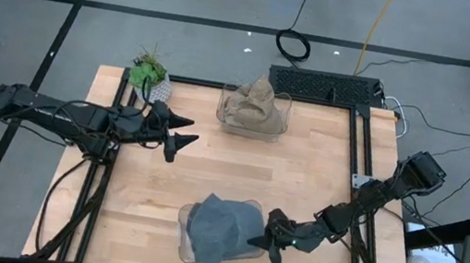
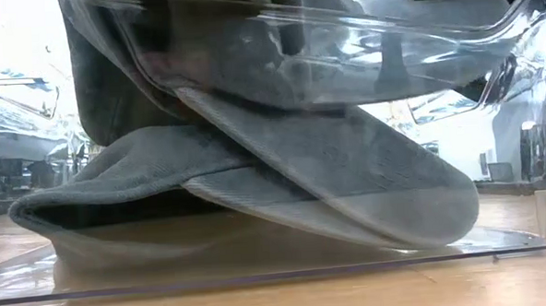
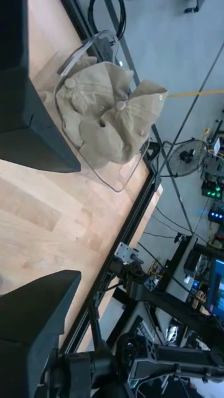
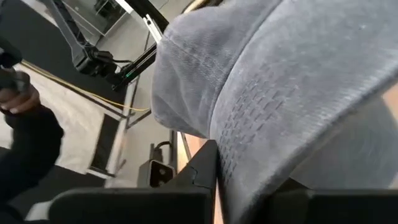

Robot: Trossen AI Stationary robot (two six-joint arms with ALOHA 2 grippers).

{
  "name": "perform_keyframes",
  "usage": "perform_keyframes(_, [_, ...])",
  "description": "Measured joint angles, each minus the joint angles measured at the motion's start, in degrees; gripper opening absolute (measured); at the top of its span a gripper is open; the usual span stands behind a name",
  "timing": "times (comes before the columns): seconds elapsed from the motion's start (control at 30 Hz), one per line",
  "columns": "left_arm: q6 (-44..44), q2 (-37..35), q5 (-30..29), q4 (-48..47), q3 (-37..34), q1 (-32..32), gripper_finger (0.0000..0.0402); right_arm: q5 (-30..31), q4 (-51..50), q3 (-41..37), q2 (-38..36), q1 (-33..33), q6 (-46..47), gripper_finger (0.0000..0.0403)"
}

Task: Pick & Place hat
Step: Put the blue cap into the bottom transparent bin

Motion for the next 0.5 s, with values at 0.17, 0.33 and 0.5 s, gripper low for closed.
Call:
perform_keyframes(0.17, [-0.07,0.0,0.0,-0.04,0.0,0.02,0.028,1.15,1.62,-0.07,0.04,0.02,-6.61,0.0066])
perform_keyframes(0.33, [-0.07,0.0,0.0,-0.07,0.0,0.02,0.028,1.06,2.83,-0.07,0.04,0.08,-11.35,0.0159])
perform_keyframes(0.5, [-0.02,0.0,0.0,-0.04,0.0,0.02,0.028,0.91,4.07,-0.07,-0.21,0.28,-15.81,0.025])
